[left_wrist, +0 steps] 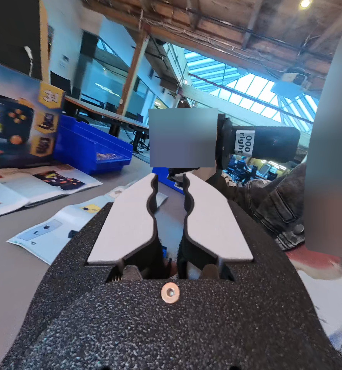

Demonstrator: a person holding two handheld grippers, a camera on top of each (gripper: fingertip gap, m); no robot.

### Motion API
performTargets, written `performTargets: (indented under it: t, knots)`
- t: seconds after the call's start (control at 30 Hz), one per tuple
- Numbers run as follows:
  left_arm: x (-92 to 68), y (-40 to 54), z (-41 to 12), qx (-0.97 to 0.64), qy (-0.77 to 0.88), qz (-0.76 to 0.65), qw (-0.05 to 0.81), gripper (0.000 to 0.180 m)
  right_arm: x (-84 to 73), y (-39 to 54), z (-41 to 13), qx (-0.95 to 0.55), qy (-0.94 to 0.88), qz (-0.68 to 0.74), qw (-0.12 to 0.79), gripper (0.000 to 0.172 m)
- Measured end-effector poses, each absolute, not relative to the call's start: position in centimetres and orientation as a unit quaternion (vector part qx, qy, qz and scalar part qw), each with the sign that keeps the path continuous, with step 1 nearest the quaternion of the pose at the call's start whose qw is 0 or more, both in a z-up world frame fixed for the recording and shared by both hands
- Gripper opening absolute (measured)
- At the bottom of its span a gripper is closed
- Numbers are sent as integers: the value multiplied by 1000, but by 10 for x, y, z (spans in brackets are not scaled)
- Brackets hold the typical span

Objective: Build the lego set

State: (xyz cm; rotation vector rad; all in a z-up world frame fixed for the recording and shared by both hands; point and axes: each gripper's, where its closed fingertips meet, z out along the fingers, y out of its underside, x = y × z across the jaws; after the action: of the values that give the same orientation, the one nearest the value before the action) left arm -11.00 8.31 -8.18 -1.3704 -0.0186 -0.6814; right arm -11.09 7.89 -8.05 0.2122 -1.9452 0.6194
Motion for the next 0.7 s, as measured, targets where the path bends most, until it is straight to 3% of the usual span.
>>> performTargets:
  t: [0.1,0.27,0.47,0.7]
  knots:
    - [-102,84,-81,-619,4,-315,719,4,-106,78,-80,91,-808,249,527,4]
    - [-94,81,-74,-596,7,-340,728,3,-97,73,-71,83,-800,284,522,4]
    - [-80,70,-60,-532,8,-454,715,3,-78,66,-52,21,-774,488,403,10]
    - [-70,71,-58,-529,18,-473,704,3,-74,64,-55,33,-767,499,402,5]
